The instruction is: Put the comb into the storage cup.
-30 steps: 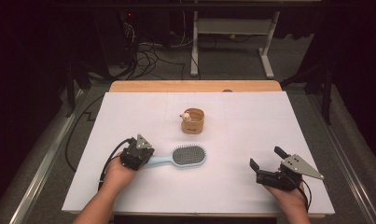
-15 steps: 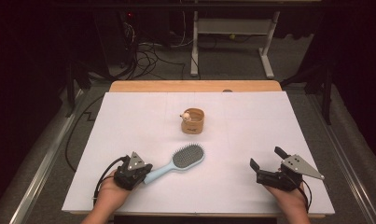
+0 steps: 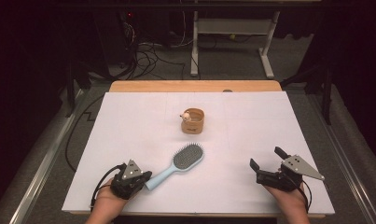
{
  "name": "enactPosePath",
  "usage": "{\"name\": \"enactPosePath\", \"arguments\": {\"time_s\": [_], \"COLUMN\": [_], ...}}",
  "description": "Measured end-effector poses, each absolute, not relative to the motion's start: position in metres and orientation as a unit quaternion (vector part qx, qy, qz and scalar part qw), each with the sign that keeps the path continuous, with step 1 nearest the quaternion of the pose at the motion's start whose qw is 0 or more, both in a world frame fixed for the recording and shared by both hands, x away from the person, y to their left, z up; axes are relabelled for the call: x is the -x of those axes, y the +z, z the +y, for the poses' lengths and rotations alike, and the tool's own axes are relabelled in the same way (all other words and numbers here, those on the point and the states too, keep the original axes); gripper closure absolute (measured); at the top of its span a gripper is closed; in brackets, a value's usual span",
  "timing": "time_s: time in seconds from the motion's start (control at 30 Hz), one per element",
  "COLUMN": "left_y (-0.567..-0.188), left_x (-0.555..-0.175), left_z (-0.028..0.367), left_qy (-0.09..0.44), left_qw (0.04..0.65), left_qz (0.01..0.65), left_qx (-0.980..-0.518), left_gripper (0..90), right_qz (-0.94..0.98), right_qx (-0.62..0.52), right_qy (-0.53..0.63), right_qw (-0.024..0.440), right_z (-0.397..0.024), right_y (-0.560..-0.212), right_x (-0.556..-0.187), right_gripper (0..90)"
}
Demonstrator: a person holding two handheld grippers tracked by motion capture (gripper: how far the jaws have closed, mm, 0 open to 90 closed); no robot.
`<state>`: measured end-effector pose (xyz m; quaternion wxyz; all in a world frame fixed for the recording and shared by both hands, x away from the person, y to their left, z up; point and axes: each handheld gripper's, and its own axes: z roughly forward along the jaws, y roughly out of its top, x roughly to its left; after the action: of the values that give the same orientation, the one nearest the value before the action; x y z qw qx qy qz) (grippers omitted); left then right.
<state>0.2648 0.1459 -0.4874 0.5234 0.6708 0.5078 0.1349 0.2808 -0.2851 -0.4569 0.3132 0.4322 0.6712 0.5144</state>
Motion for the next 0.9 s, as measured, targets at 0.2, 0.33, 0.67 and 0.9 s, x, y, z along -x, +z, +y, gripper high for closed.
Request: {"name": "enactPosePath", "arguments": {"time_s": [0.2,0.33,0.67,0.9], "left_y": [-0.484,-0.479,-0.468,-0.467], "left_x": [-0.268,-0.274,-0.280,-0.280], "left_z": [0.154,0.168,0.194,0.197], "left_qy": [0.137,0.138,0.132,0.142], "left_qw": [0.545,0.568,0.626,0.636], "left_qz": [0.517,0.533,0.539,0.533], "left_qx": [-0.646,-0.612,-0.548,-0.540], "left_gripper": [89.9,88.8,65.5,48.4], "right_qz": [0.669,0.667,0.665,0.665], "right_qx": [-0.436,-0.438,-0.441,-0.441], "right_qy": [0.516,0.518,0.519,0.518], "right_qw": [0.310,0.309,0.307,0.308], "right_z": [-0.286,-0.287,-0.288,-0.288], "right_y": [-0.458,-0.458,-0.458,-0.458], "right_x": [-0.281,-0.281,-0.281,-0.281], "right_gripper": [0.0,0.0,0.0,0.0]}}
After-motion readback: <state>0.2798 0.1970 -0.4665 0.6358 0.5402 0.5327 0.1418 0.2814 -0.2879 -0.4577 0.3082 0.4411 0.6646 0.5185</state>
